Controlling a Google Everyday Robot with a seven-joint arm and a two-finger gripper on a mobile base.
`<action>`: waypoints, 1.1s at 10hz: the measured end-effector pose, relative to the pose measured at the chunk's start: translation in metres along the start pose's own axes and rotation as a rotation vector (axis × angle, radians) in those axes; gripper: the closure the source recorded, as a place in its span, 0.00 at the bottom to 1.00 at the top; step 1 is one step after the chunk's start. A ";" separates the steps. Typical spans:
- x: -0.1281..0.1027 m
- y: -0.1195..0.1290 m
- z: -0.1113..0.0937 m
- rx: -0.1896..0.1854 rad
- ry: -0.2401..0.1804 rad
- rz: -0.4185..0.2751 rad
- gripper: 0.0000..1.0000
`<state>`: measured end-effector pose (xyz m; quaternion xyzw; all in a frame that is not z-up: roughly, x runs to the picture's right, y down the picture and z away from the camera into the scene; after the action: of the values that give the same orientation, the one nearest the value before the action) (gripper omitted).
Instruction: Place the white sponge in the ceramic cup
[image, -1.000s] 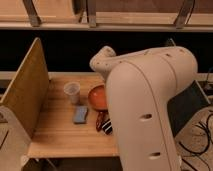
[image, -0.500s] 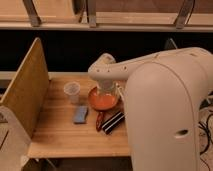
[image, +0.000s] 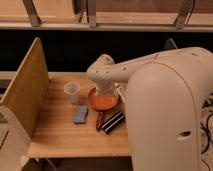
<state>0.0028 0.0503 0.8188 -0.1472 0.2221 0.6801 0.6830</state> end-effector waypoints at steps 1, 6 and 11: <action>0.010 0.038 0.003 -0.029 0.023 -0.089 0.36; 0.040 0.118 0.008 -0.038 0.074 -0.319 0.36; 0.042 0.121 0.017 -0.053 0.090 -0.324 0.36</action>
<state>-0.1164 0.0991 0.8245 -0.2296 0.2079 0.5593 0.7689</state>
